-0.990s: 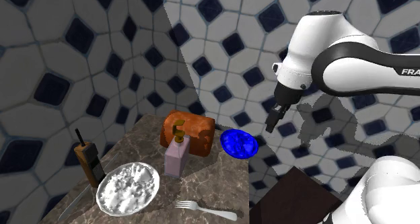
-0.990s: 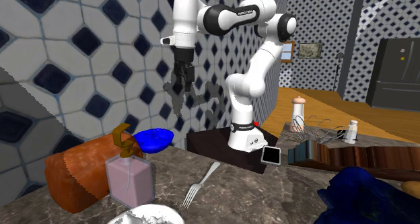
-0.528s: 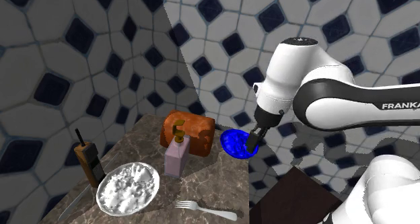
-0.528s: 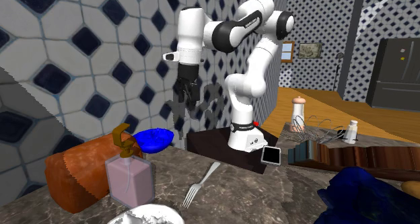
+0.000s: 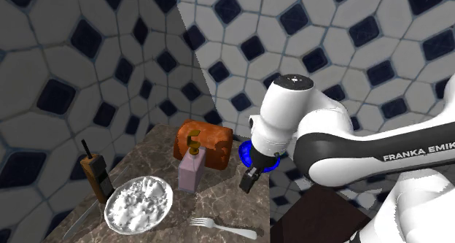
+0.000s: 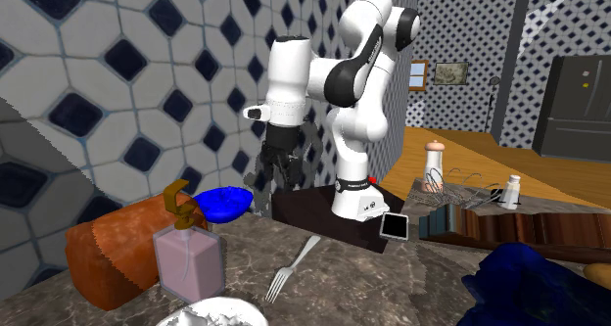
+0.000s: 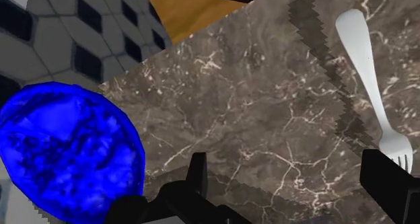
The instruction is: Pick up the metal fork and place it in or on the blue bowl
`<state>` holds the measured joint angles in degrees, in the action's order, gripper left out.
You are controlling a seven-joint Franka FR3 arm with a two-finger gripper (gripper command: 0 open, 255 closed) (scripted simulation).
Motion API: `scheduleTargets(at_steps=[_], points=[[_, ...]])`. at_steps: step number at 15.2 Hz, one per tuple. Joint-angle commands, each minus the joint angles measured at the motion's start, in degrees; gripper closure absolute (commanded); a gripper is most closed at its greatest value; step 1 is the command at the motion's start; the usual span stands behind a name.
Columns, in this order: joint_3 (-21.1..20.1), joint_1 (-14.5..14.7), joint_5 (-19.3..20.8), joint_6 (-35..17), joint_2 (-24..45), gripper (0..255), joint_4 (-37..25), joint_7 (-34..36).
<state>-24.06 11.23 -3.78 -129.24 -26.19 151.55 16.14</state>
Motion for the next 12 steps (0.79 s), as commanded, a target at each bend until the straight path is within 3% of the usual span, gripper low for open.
scheduleTargets(at_steps=[1, 6, 11, 12], points=[[-2.5, 0.0, 0.6, -3.9, 3.8, 0, -0.3, 2.6], [-9.0, -1.2, 5.7, -11.5, 14.2, 0, -3.2, 11.2], [-14.0, -2.6, 18.8, -16.6, 26.6, 0, -8.2, 24.5], [-13.9, -2.3, 19.9, -16.8, 27.5, 0, -8.6, 25.5]])
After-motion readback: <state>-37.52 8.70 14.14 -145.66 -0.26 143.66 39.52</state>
